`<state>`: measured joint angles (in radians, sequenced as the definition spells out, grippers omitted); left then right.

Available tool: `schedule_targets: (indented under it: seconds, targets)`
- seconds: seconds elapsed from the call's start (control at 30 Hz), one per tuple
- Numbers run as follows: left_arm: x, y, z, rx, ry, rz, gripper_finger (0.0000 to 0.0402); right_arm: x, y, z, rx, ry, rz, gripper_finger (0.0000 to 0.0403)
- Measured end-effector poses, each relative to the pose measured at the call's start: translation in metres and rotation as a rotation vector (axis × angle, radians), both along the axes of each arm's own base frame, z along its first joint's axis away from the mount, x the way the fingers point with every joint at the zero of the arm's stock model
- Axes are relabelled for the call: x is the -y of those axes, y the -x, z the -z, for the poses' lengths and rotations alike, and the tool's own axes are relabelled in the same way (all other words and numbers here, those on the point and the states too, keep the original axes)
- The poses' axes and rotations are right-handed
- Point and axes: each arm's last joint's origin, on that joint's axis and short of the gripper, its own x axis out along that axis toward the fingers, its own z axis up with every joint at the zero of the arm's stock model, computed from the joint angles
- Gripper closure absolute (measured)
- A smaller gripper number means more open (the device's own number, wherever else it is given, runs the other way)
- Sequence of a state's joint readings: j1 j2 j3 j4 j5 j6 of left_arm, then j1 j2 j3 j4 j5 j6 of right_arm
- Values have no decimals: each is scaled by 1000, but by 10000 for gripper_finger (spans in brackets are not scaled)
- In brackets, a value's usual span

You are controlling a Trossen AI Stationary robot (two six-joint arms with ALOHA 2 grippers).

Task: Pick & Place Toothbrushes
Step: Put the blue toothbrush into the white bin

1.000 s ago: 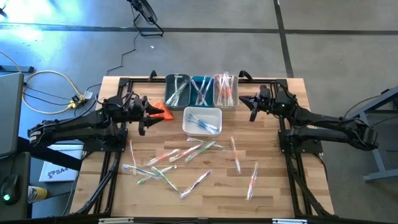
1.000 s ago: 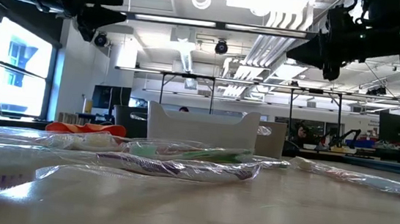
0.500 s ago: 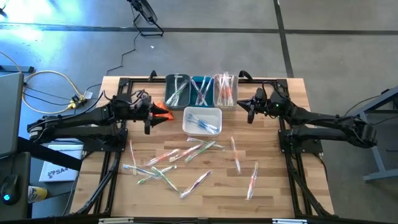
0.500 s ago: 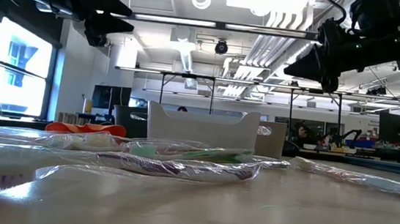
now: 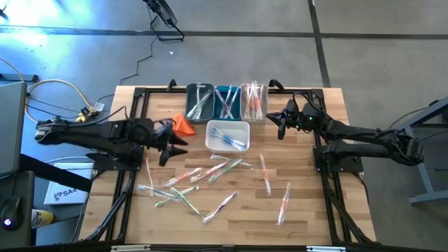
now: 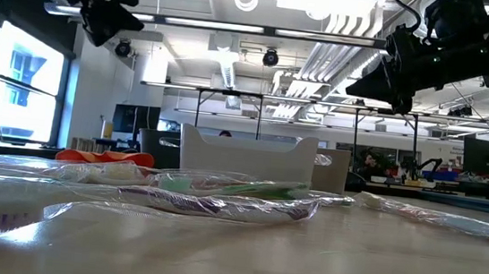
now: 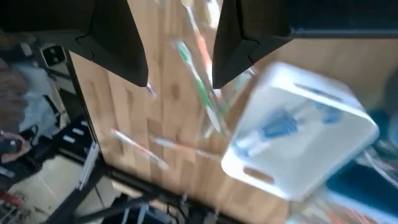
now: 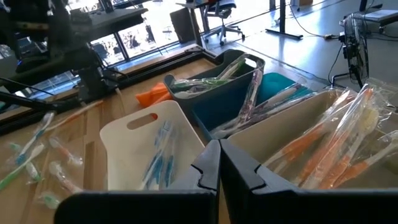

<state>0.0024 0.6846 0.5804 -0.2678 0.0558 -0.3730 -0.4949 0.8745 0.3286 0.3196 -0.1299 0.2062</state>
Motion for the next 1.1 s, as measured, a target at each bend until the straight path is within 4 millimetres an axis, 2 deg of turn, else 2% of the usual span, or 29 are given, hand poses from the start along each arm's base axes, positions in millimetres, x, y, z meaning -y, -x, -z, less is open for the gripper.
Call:
schedule_targets:
  seconds: [0.3,0.43,0.6,0.83,1.1]
  targets:
    - [34,-1,20,-213,204,32,224,0,0,-1,10,-5,1,401]
    - [47,-4,29,-299,241,57,224,0,0,-1,14,-17,2,401]
    - [63,-14,29,-404,202,104,224,0,0,-1,19,-30,5,401]
    - [77,-24,23,-673,57,190,224,0,0,-1,18,-29,7,401]
    - [81,-28,38,-848,-20,285,224,0,0,-1,18,-22,6,401]
